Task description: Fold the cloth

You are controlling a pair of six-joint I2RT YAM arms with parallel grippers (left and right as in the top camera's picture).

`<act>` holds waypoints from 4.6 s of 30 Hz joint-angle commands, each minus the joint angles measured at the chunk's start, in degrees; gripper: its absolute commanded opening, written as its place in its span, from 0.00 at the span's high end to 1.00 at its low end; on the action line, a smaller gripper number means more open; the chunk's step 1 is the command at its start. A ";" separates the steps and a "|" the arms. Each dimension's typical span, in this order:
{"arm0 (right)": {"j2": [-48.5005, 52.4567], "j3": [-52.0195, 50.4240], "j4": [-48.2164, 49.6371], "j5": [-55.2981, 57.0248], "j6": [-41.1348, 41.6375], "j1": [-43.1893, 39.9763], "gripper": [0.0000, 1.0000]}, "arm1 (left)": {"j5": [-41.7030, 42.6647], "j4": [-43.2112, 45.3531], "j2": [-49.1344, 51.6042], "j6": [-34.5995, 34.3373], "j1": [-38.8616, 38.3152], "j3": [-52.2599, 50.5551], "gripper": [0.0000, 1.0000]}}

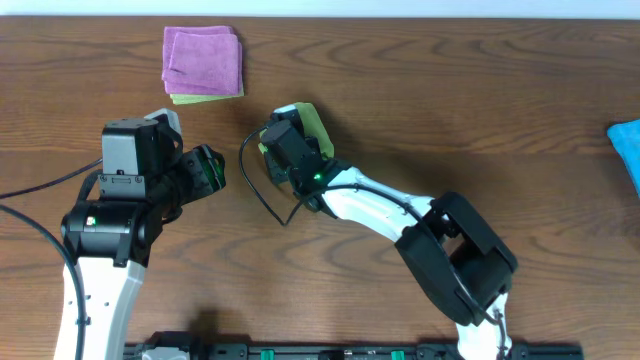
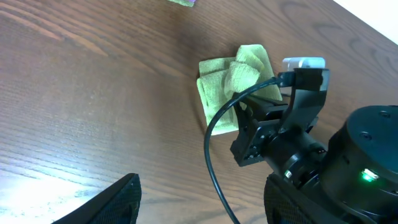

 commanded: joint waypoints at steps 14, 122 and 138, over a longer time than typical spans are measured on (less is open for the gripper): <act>0.20 0.96 -0.04 -0.83 -0.63 0.61 0.01 | -0.22 0.98 -0.37 1.44 0.20 0.42 0.36; 7.30 8.68 -17.75 -10.25 -7.98 -13.77 0.98 | 1.95 5.62 -0.37 -2.75 0.17 0.42 0.34; -21.38 8.74 -33.48 -3.85 -6.99 -15.41 0.98 | 3.08 3.58 -0.37 -1.36 0.17 0.39 0.34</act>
